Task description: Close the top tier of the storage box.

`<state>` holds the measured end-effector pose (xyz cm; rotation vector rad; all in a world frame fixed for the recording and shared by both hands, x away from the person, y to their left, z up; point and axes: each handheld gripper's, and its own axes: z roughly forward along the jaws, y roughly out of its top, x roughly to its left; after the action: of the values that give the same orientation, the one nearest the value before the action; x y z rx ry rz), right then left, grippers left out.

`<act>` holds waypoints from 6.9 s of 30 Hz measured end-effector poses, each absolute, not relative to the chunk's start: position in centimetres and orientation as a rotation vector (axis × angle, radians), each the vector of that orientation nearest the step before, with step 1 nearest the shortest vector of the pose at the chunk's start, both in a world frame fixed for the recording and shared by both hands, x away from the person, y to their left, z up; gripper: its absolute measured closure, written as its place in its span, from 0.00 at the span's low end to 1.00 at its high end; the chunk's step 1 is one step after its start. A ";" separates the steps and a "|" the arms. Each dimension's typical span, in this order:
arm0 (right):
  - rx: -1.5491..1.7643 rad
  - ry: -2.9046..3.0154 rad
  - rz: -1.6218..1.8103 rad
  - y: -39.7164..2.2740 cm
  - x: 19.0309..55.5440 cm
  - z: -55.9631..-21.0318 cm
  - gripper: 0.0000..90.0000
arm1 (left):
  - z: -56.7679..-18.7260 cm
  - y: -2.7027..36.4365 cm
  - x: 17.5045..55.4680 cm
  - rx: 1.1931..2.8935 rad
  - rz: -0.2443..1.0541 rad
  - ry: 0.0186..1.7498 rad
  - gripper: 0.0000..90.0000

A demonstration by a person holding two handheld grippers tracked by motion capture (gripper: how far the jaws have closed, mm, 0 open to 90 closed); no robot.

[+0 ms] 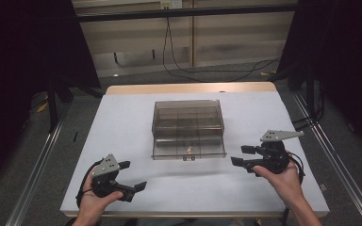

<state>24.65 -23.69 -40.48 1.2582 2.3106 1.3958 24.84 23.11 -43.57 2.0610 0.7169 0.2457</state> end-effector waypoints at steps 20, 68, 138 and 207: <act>1.362 2.258 1.360 -25.2 20.5 -43.5 0.32 | -42.6 16.1 25.2 2.071 0.183 0.546 0.36; 1.334 2.351 1.314 -24.4 20.6 -44.9 0.29 | -44.3 8.7 28.5 2.181 0.152 0.448 1.00; 1.326 2.393 1.268 -24.1 20.9 -45.5 0.27 | -43.4 8.3 31.9 2.134 0.174 0.548 1.00; 1.282 2.430 1.245 -23.3 21.3 -45.7 0.27 | -42.7 8.0 35.3 2.123 0.246 0.621 0.99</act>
<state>21.27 -23.34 -45.71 1.2820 2.4296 1.2452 35.35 8.05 -42.73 2.1226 0.6206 0.2456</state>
